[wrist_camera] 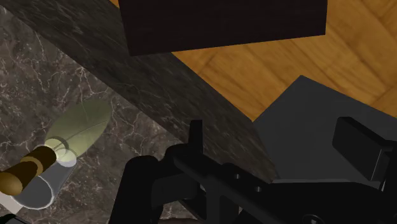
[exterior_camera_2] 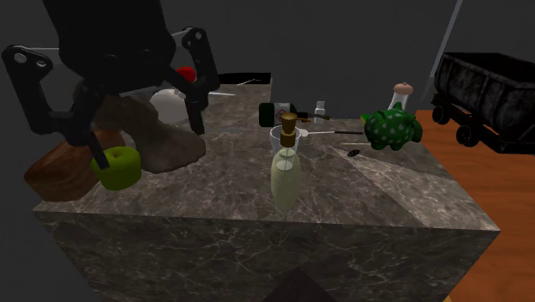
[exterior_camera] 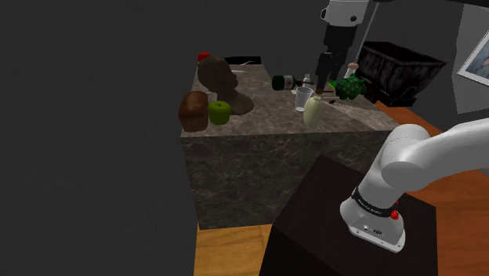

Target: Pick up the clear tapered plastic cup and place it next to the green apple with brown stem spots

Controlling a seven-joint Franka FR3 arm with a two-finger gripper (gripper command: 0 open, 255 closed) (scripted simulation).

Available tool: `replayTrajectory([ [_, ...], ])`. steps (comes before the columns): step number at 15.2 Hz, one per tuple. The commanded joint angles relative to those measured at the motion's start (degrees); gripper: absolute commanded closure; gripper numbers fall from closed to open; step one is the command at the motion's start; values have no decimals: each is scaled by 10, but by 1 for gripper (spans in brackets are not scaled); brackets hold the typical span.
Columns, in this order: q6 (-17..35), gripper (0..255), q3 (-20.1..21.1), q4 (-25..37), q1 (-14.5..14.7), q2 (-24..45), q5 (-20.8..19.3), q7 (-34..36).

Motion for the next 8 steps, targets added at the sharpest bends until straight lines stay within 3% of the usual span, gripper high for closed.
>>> replayTrajectory([
  [1,0,0,0,0,0,0,0,0],
  [8,88,0,-65,-29,-19,61,-60,-74],
])
